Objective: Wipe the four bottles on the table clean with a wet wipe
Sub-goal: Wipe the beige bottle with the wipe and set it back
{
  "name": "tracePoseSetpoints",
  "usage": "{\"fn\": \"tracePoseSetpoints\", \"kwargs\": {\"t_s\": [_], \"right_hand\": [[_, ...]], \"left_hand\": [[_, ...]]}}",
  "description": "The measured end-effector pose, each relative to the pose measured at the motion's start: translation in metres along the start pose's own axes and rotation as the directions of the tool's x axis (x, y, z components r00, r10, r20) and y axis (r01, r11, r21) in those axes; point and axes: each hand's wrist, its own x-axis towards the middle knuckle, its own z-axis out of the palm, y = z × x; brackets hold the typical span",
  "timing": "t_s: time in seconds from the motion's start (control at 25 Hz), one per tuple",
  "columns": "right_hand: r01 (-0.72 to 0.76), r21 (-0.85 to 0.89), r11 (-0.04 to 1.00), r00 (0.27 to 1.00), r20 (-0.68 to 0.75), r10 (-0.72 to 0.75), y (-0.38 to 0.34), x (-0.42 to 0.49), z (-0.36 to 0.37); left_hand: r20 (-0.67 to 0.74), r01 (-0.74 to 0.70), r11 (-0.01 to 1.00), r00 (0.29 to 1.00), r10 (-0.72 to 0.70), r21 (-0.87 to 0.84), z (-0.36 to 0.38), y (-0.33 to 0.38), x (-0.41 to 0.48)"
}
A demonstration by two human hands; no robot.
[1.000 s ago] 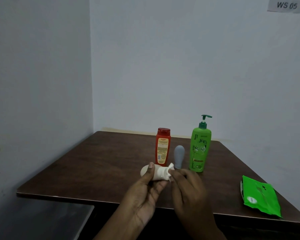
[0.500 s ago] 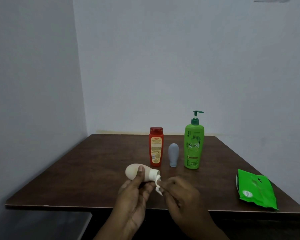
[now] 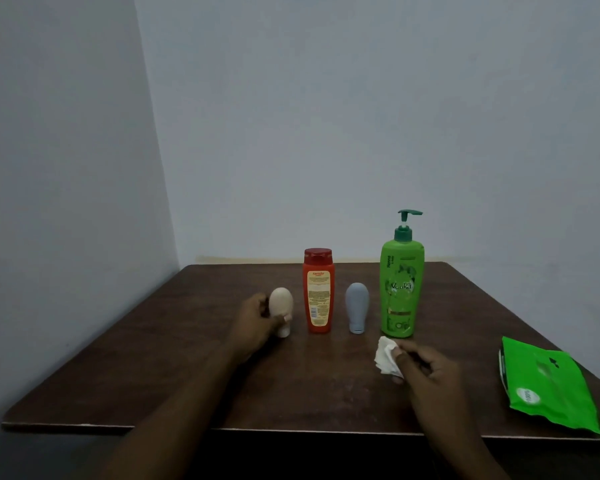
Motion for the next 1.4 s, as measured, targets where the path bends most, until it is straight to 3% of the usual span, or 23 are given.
{"fn": "tracePoseSetpoints", "kwargs": {"t_s": [0.28,0.68,1.4], "right_hand": [[-0.011,0.111,0.994,0.999,0.045,0.006,-0.007,0.001,0.002],[-0.022,0.087,0.996,0.988,0.152,0.009,-0.012,-0.010,0.005],[-0.071,0.071,0.995,0.987,0.151,0.060,-0.006,-0.008,0.005]], "left_hand": [[0.076,-0.050,0.996,0.996,0.045,0.071,0.003,-0.013,0.014],[0.052,-0.047,0.987,0.998,0.040,0.156,0.004,-0.025,0.014],[0.047,-0.065,0.985,0.997,0.058,0.160,0.009,-0.035,0.020]]}}
